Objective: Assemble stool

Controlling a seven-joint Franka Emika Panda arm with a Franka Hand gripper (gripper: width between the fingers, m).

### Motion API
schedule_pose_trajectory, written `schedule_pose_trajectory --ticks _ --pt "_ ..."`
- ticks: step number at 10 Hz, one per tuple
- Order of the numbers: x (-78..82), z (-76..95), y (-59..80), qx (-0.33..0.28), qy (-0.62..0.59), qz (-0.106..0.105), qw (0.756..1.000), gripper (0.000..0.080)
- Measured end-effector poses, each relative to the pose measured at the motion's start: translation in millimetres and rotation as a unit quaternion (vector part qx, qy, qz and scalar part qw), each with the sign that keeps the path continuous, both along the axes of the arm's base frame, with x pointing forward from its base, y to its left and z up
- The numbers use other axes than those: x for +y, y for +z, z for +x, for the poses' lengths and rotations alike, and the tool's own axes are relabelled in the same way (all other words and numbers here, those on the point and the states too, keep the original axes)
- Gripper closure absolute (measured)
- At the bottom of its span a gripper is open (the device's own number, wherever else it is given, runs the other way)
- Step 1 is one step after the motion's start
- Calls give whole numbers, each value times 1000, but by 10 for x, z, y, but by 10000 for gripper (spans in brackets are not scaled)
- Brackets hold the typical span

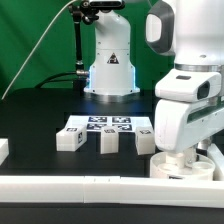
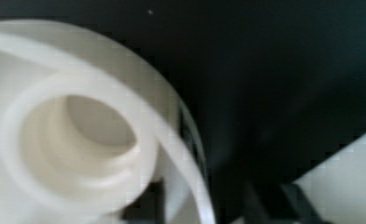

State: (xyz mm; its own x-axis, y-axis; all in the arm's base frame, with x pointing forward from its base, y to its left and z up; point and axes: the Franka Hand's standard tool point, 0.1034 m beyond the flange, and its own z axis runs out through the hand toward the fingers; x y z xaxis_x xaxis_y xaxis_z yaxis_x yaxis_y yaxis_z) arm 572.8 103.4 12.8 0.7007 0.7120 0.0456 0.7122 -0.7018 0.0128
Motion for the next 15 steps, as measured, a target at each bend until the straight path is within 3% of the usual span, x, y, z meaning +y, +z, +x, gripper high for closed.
schedule_pose_trajectory --ticks 1,2,3,7,8,10,11,15 --pt "-51 -48 5 1 7 -1 1000 392" --pt "-104 -60 41 0 12 -3 1000 248" --pt "-151 -58 116 -1 9 -4 1000 181" --pt "-270 -73 570 2 -6 -13 1000 151" --pt "-391 -117 641 -7 -14 -16 1000 150" --pt "-691 -268 629 -11 -34 -21 999 150" --pt "-728 -348 637 -11 -37 -22 999 150" --pt "-708 -339 618 -9 -66 -18 998 150"
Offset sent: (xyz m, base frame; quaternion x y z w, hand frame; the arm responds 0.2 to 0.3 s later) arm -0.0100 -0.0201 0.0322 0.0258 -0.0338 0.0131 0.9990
